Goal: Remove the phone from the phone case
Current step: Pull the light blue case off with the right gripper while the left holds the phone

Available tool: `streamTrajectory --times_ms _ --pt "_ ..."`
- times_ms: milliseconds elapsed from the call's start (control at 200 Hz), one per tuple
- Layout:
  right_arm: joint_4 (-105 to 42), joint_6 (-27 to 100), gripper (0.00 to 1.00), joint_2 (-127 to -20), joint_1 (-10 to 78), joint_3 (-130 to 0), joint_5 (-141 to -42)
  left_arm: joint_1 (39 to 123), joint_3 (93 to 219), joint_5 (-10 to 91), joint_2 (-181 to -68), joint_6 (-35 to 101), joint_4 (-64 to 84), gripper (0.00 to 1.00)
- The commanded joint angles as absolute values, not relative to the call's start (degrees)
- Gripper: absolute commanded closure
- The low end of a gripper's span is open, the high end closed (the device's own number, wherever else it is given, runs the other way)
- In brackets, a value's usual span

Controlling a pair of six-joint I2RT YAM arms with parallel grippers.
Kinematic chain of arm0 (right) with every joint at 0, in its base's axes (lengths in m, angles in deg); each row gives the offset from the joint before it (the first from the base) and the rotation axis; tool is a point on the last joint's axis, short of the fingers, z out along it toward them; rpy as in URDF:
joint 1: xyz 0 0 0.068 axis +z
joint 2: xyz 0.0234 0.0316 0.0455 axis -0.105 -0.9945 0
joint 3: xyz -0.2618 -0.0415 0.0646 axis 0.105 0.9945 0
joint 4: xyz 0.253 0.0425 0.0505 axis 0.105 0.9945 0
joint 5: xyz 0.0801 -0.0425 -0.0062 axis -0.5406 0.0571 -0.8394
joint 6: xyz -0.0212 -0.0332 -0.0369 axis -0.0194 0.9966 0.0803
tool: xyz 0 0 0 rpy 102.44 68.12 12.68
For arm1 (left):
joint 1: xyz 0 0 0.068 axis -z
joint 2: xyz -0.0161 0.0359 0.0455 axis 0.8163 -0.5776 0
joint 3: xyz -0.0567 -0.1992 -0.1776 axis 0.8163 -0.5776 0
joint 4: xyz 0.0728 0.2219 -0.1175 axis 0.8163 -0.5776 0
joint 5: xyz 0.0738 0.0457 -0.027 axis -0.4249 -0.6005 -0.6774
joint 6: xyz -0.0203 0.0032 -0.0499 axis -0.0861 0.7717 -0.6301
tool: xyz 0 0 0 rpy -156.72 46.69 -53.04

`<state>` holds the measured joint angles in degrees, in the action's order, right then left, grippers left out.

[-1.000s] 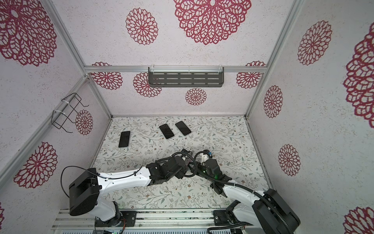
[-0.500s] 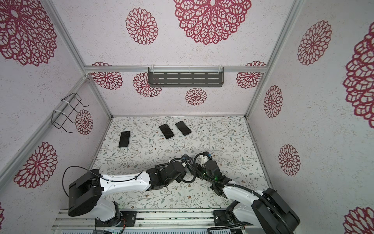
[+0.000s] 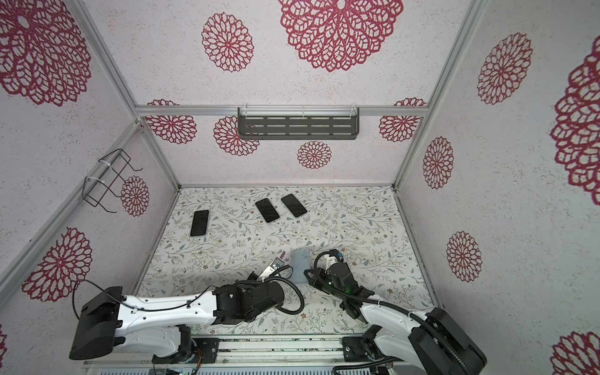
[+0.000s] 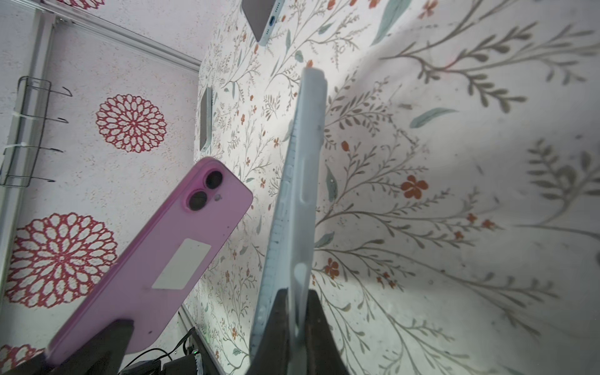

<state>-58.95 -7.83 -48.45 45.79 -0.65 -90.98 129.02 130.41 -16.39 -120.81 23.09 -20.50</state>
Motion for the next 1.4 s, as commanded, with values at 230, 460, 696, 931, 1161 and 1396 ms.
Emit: streamTrajectory --times_ms 230,460,696,931,1161,1396 --pt "-67.81 -11.41 1.0 -53.63 48.99 -1.05 -89.24 129.77 135.3 -21.25 -133.7 21.93 -29.51 1.0" --pt "-71.61 -12.39 1.0 -58.77 50.58 -1.75 -90.03 130.97 137.29 -16.93 -136.67 22.4 -31.22 0.87" --pt "-71.21 -12.13 1.0 -60.25 50.76 -1.47 -89.76 132.27 140.38 -13.29 -141.75 17.16 -36.32 0.65" --pt "-72.0 -12.22 1.0 -62.49 51.76 -1.44 -88.92 132.55 139.8 -13.07 -139.65 8.52 -39.59 0.24" --pt "-76.5 -12.61 1.0 -70.17 54.87 -4.51 -85.36 128.44 135.45 -12.94 -123.4 -4.58 -44.2 0.03" --pt "-79.28 -15.29 1.0 -80.7 61.92 -11.67 -79.93 114.0 129.67 -8.24 -99.05 -12.08 -49.01 0.03"
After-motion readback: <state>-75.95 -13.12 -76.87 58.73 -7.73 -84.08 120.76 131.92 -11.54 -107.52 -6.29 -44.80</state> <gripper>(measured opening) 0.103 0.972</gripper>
